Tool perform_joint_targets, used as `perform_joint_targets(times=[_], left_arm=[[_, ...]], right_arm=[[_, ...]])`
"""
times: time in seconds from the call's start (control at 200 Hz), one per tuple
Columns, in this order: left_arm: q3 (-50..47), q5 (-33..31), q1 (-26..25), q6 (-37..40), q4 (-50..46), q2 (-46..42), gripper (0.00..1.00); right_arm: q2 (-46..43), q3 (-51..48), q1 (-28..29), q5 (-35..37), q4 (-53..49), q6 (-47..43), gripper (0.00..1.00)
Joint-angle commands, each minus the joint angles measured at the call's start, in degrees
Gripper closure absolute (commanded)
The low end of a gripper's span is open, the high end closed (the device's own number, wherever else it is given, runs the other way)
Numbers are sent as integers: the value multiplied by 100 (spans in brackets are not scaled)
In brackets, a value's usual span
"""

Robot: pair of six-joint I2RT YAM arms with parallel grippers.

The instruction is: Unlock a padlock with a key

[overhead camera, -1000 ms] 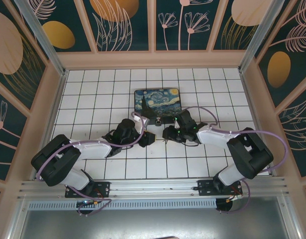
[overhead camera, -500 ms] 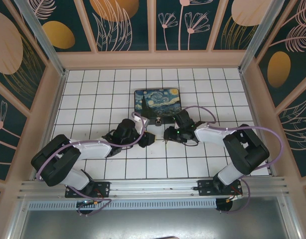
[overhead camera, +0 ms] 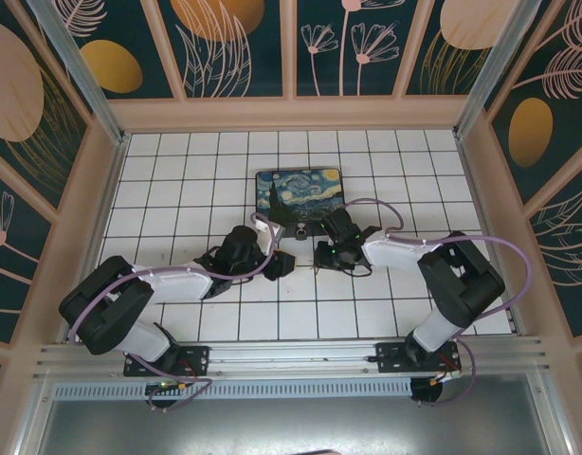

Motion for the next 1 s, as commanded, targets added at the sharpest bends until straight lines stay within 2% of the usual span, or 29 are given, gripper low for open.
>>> perform_joint_targets(times=[0.0, 0.21, 0.365, 0.495, 0.711, 0.996], left_arm=[[97, -32, 27, 106, -32, -4, 63], [99, -13, 22, 96, -31, 21, 63], [93, -39, 24, 131, -80, -20, 63], [60, 57, 22, 83, -67, 28, 64], [-124, 371, 25, -384, 301, 48, 64], [-88, 451, 27, -1244, 183, -38, 65]], right_arm=[[393, -16, 226, -123, 260, 46, 77], [424, -52, 312, -280, 566, 217, 77], [480, -86, 310, -191, 460, 171, 88], [298, -256, 277, -311, 688, 238, 91], [-133, -622, 215, -649, 1366, 510, 94], [-706, -1097, 108, -923, 2131, 1016, 98]])
